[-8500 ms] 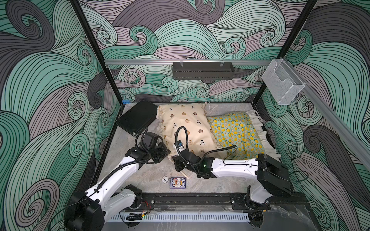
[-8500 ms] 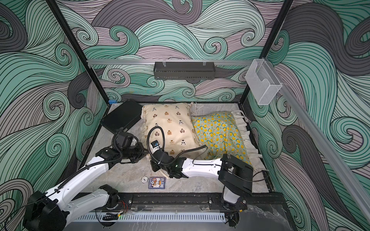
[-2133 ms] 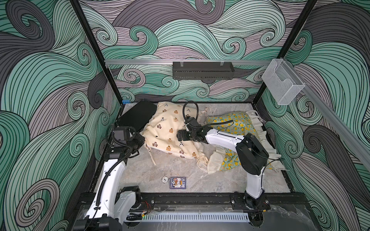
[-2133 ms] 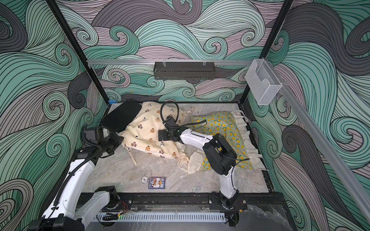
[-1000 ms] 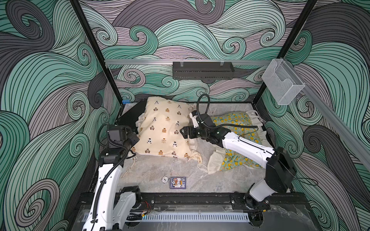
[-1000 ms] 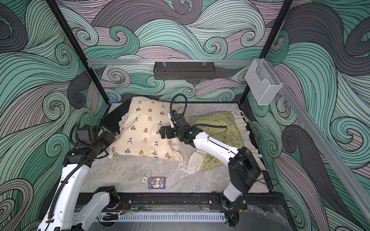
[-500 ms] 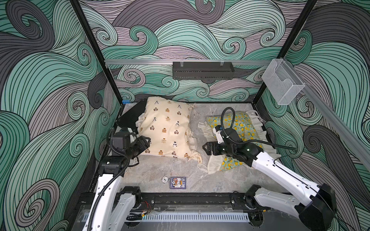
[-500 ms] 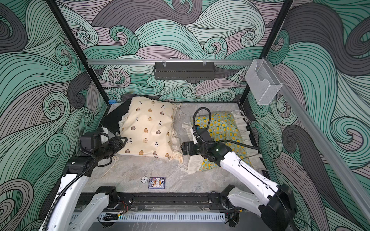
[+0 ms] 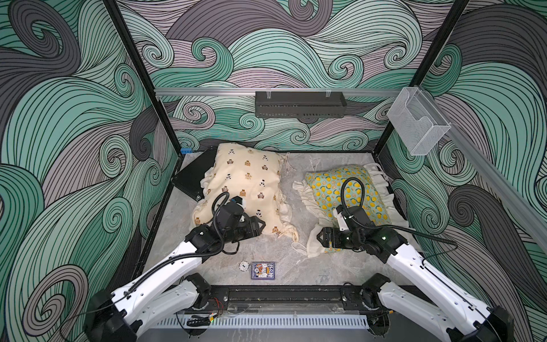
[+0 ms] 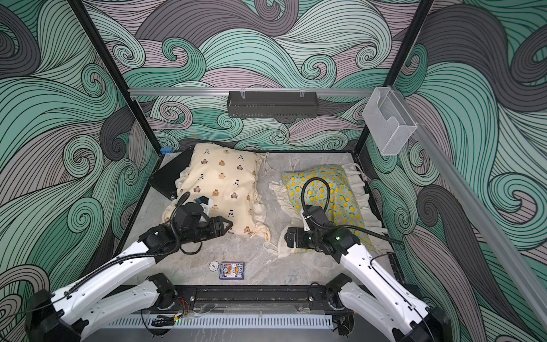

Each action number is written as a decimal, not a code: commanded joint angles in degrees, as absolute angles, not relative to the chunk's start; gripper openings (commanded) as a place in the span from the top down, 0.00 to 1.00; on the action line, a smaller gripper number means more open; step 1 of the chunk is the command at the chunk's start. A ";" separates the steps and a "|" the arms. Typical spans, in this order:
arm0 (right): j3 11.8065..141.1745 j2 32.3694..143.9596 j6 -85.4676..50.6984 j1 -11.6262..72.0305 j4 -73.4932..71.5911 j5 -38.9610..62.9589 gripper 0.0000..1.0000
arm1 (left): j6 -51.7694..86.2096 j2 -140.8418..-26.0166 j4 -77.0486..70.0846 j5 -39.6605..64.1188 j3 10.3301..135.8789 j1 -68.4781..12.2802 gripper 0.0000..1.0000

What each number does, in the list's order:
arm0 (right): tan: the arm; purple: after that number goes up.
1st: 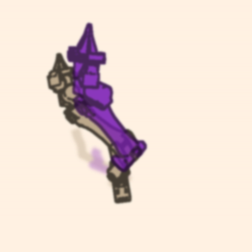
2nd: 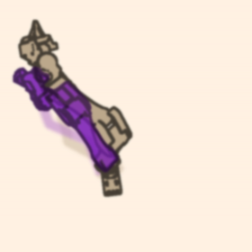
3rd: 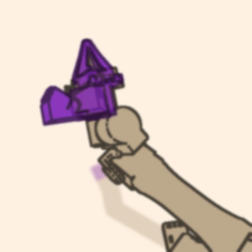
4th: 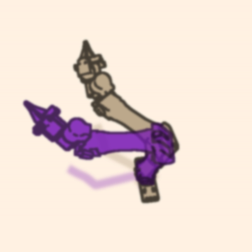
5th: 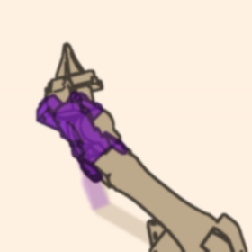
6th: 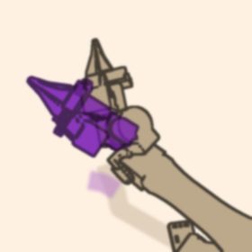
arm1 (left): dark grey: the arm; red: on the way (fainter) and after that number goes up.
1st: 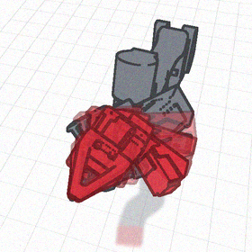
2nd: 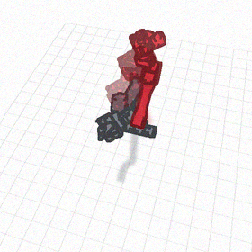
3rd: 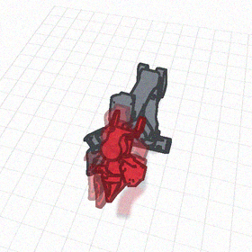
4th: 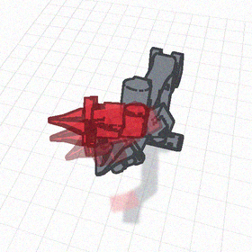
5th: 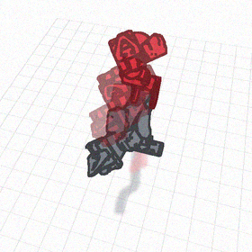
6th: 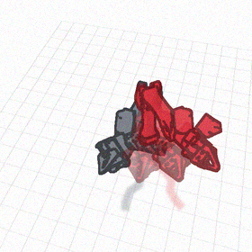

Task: Zip up pillowcases
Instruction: Pick up the pillowcase from the center of the board.

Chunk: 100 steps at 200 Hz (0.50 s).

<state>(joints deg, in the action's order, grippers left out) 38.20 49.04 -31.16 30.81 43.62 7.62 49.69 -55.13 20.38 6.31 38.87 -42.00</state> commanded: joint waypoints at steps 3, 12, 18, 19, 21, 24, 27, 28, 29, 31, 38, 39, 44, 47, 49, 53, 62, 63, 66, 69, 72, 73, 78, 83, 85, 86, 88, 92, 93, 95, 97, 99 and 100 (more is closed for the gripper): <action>36.72 47.28 -31.99 28.38 46.60 7.20 0.01 | 50.48 -61.68 8.86 2.82 40.69 -48.00 0.38; 36.56 46.79 -32.11 26.96 46.67 7.67 0.00 | 50.11 -64.93 7.11 2.81 41.83 -50.06 0.38; 36.59 46.52 -32.11 26.08 46.81 7.89 0.00 | 50.10 -66.97 6.11 2.81 42.58 -51.25 0.38; 36.58 46.50 -32.09 25.87 46.87 7.99 0.01 | 50.14 -67.32 5.91 2.81 42.69 -51.47 0.38; 36.59 46.36 -32.08 25.56 46.90 7.99 0.01 | 50.11 -67.90 5.52 2.75 42.88 -51.89 0.38; 36.69 46.32 -32.10 25.12 46.97 8.04 0.00 | 50.11 -68.88 4.81 2.79 43.09 -52.42 0.38; 36.72 46.21 -32.16 24.68 46.95 7.98 0.00 | 50.10 -69.89 4.01 2.81 43.40 -52.97 0.38; 36.73 46.18 -32.12 24.56 46.99 7.90 0.00 | 50.10 -70.23 3.76 2.86 43.50 -53.12 0.38; 36.73 46.16 -32.14 24.41 47.00 7.86 0.00 | 50.10 -70.58 3.46 2.88 43.54 -53.32 0.38; 36.74 46.04 -32.18 24.19 47.10 7.77 0.00 | 50.10 -71.21 2.89 2.94 43.63 -53.69 0.38; 36.75 45.86 -32.47 23.35 47.24 7.14 0.00 | 50.10 -73.41 1.02 3.22 44.20 -54.78 0.38; 36.74 45.83 -32.54 23.19 47.22 7.09 0.00 | 50.10 -73.75 0.86 3.28 44.25 -54.90 0.38; 36.61 45.72 -32.84 22.48 47.30 6.79 0.00 | 49.87 -75.26 -0.29 3.61 44.74 -55.65 0.38; 36.58 45.56 -33.05 22.04 47.29 6.66 0.00 | 49.64 -76.23 -0.81 3.87 45.07 -56.08 0.38; 36.57 45.60 -33.22 21.72 47.33 6.56 0.00 | 49.50 -76.87 -1.15 4.00 45.37 -56.32 0.38; 36.35 45.57 -33.54 21.19 47.22 6.48 0.00 | 49.20 -78.07 -1.55 4.39 45.93 -56.77 0.38; 36.15 45.66 -34.30 19.75 47.22 6.81 0.00 | 48.24 -80.76 -2.95 5.31 47.11 -57.53 0.38; 36.14 45.68 -34.33 19.59 47.21 6.88 0.00 | 48.16 -80.94 -3.14 5.38 47.24 -57.59 0.38; 36.05 45.66 -34.48 19.21 47.22 7.01 0.00 | 47.56 -82.02 -3.88 6.01 47.59 -57.77 0.38; 36.04 45.62 -34.58 18.83 47.20 7.08 0.00 | 46.81 -83.11 -4.71 6.59 47.82 -57.97 0.38; 35.97 45.64 -34.67 18.48 47.15 7.11 0.00 | 46.49 -84.36 -5.51 7.24 48.10 -58.08 0.38; 36.00 45.67 -34.69 18.38 47.18 7.07 0.01 | 46.36 -84.67 -5.74 7.35 48.22 -58.09 0.38; 35.93 45.51 -34.73 18.02 47.20 6.81 0.00 | 45.87 -86.06 -6.55 8.26 48.86 -58.08 0.38; 35.75 45.28 -34.86 17.58 47.15 6.44 0.00 | 45.48 -87.56 -6.93 9.00 49.66 -58.14 0.38; 35.66 45.16 -34.91 17.47 47.16 6.18 0.00 | 45.21 -88.09 -6.94 9.39 50.05 -58.11 0.38; 35.63 45.08 -34.94 17.44 47.14 6.08 0.00 | 45.15 -88.30 -6.99 9.57 50.25 -58.10 0.38; 35.56 44.91 -34.97 17.30 47.18 5.96 0.00 | 44.86 -88.89 -6.98 9.86 50.66 -58.16 0.38; 35.45 44.64 -35.17 17.09 47.13 5.59 0.00 | 44.21 -89.99 -7.03 10.49 51.46 -58.40 0.38; 35.39 44.56 -35.16 17.03 47.16 5.52 0.00 | 44.03 -90.22 -7.03 10.61 51.70 -58.42 0.38; 35.37 44.34 -35.20 16.87 47.14 5.40 0.00 | 43.75 -90.58 -6.99 10.76 52.10 -58.59 0.38; 35.34 44.22 -35.21 16.76 47.07 5.28 0.00 | 43.35 -91.18 -6.91 10.91 52.55 -58.70 0.38; 35.38 44.01 -35.17 16.63 47.08 5.21 0.01 | 43.05 -91.70 -6.80 11.08 52.98 -58.82 0.38; 35.36 43.94 -35.16 16.53 47.05 5.20 0.00 | 42.88 -91.82 -6.79 11.12 53.16 -58.90 0.38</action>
